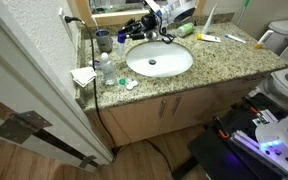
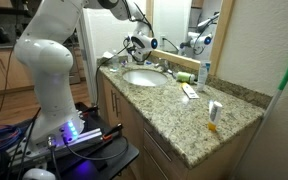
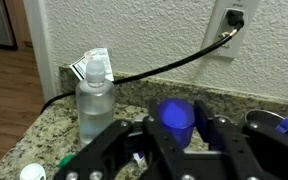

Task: Remove the blue-lidded bottle from the sink and place it on the counter top

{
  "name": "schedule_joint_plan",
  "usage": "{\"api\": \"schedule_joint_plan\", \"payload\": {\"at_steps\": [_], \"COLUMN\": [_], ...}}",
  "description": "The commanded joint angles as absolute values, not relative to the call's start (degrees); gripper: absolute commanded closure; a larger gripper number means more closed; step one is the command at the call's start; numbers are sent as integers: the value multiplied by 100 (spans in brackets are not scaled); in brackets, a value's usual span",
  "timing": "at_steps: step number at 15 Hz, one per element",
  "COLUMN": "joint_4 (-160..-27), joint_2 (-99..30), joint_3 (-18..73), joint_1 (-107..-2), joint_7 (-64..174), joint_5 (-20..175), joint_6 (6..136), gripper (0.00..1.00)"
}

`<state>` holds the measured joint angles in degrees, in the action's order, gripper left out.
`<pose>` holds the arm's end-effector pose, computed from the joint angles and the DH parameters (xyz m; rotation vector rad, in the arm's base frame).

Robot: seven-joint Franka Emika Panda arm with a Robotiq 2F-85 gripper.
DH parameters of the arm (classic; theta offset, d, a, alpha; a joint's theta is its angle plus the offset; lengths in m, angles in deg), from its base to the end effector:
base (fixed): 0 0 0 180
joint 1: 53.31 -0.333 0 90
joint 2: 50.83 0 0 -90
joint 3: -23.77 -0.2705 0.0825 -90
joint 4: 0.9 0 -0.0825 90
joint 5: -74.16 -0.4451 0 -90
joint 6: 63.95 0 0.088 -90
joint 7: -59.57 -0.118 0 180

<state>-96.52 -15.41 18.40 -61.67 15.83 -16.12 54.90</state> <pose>0.6827 0.2247 0.1928 -1.3435 1.3897 0.8727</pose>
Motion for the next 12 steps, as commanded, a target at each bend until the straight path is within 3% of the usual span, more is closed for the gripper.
{"api": "schedule_joint_plan", "payload": {"at_steps": [1,12], "joint_4": [-8954,-8081], "joint_2": [-956,-336], "joint_3": [1855,1866], "joint_1": [-6340,-6374], "joint_7": [1174,177], "joint_5": [-1455,-824], "joint_6": [5731,5930], "gripper": [86,86]}}
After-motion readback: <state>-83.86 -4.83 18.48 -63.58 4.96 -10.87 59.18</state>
